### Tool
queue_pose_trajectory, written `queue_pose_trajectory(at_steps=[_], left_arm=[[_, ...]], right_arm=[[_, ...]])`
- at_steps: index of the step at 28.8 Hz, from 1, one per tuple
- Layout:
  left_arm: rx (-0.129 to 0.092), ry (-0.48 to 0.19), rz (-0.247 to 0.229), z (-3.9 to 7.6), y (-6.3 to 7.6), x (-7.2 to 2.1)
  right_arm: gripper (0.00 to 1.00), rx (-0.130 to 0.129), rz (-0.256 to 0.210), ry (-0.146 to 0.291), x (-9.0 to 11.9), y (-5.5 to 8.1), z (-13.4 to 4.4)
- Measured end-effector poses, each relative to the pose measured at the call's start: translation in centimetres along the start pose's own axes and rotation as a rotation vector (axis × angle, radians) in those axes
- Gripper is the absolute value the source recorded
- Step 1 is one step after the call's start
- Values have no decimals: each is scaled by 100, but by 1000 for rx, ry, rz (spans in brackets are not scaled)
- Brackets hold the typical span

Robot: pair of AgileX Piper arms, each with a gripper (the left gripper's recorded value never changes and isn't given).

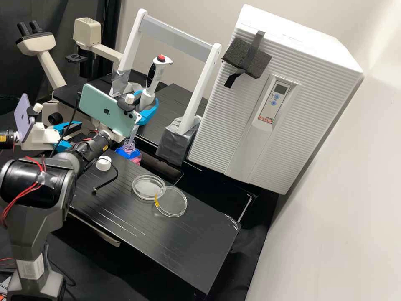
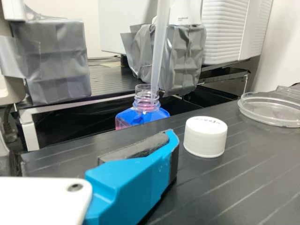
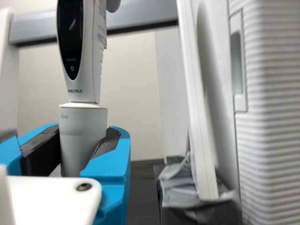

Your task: Use the pipette

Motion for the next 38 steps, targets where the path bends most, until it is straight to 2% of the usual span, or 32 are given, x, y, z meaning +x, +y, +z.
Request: queue_pose_trajectory(at_steps=[5, 9, 12, 14, 15, 18, 20, 22, 24, 27, 31, 33, 35, 38], left_arm=[[-7, 3, -3, 13, -22, -21], [-7, 1, -5, 19, -30, -29], [-12, 0, -7, 23, -35, -54], [-9, -8, -4, 37, -28, -83], [-14, -15, -4, 45, -24, -106], [-49, -34, 1, 73, 11, -166], [-82, -63, 7, 106, 36, -231], [-113, -95, 24, 139, 67, -283], [-125, -125, 36, 170, 93, -330], [-122, -166, 58, 247, 132, -399], [-121, -195, 61, 324, 139, -413], [-120, -208, 56, 361, 128, -415], [-120, -216, 53, 384, 121, -417], [-120, -227, 49, 413, 112, -420]], right_arm=[[0, 48, 40, 41, -36, 192, -89], [0, 107, 77, 87, -138, 435, -106], [0, 134, 103, 119, -252, 606, -110], [0, 140, 126, 132, -333, 722, -99], [0, 137, 135, 139, -398, 782, -81], [0, 111, 169, 154, -532, 926, -54], [0, 90, 193, 150, -614, 1007, -10], [0, 68, 201, 145, -679, 1045, 36], [0, 50, 216, 136, -727, 1086, 78], [0, 11, 223, 113, -810, 1126, 167], [0, -23, 230, 81, -889, 1172, 248], [0, -49, 231, 60, -935, 1204, 297], [0, -60, 226, 44, -963, 1215, 326], [0, -64, 218, 43, -986, 1213, 338]])
